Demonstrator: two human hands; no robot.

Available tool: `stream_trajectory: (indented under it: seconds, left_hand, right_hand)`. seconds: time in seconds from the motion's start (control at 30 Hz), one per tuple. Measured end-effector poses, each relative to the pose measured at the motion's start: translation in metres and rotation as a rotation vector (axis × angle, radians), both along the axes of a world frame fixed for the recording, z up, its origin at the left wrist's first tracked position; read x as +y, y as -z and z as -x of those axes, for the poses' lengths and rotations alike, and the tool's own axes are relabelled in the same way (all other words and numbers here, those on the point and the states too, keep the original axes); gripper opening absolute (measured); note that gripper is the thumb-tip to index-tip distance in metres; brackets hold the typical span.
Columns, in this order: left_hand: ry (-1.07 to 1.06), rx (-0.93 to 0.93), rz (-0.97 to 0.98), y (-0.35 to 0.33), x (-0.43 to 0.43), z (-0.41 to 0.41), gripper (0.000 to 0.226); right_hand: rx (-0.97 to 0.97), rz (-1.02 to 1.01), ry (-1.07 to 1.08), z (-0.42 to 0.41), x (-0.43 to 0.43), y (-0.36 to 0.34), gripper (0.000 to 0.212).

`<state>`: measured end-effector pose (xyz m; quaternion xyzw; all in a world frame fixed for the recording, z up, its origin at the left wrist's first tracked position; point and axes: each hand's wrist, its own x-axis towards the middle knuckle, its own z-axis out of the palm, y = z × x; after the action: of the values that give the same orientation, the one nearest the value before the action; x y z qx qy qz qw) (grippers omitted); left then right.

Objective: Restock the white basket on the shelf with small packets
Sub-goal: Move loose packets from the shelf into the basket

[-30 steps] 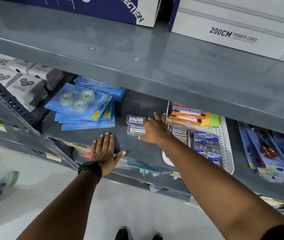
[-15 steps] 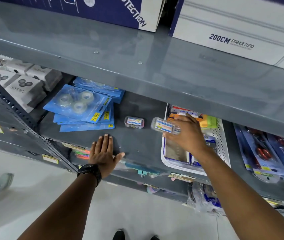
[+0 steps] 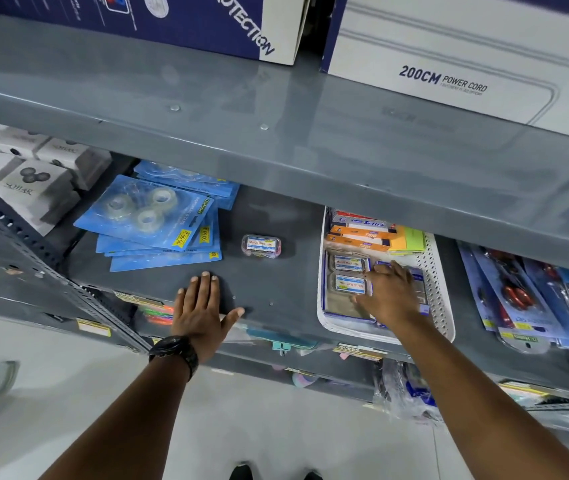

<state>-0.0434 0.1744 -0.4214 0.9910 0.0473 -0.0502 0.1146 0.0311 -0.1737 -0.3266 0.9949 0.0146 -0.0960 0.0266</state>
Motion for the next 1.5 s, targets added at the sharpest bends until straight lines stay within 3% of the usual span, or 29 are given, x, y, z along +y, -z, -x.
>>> stream_trajectory:
  seconds: [0.13,0.33,0.43,0.53,0.7,0.87,1.17,1.3,1.5]
  left_hand:
    - [0.001,-0.002,-0.001,0.001,0.001,0.001,0.094]
    - [0.007,0.01,0.002,0.004,0.002,0.0,0.092]
    - [0.013,0.018,0.017,0.002,0.001,0.0,0.095]
    - [0.011,0.023,0.026,0.001,0.002,0.0,0.095]
    - [0.0,0.01,0.038,0.0,0.001,0.0,0.093]
    - [0.01,0.018,0.01,-0.002,0.0,0.001,0.092]
    - [0.028,0.003,0.024,0.0,0.002,0.002,0.091]
    - [0.024,0.015,0.029,-0.001,0.001,0.001,0.092]
    - [0.019,0.023,0.043,-0.002,0.001,0.001,0.096]
  right_hand:
    - [-0.113,0.001,0.025,0.004,0.011,-0.001,0.067]
    - [-0.363,-0.391,-0.144,-0.011,0.054,-0.018,0.045]
    - [-0.32,-0.487,-0.311,-0.034,0.095,-0.024,0.045]
    - [-0.143,-0.397,-0.439,-0.055,0.138,-0.02,0.056]
    - [0.142,-0.131,-0.449,-0.078,0.179,0.006,0.076]
    - [0.072,-0.141,-0.452,-0.077,0.187,0.011,0.046]
    - [-0.219,-0.378,-0.334,-0.036,0.103,-0.042,0.055]
    - [-0.178,-0.289,-0.188,-0.021,0.038,-0.046,0.055]
    - [0.084,-0.148,-0.117,0.011,0.006,-0.03,0.06]
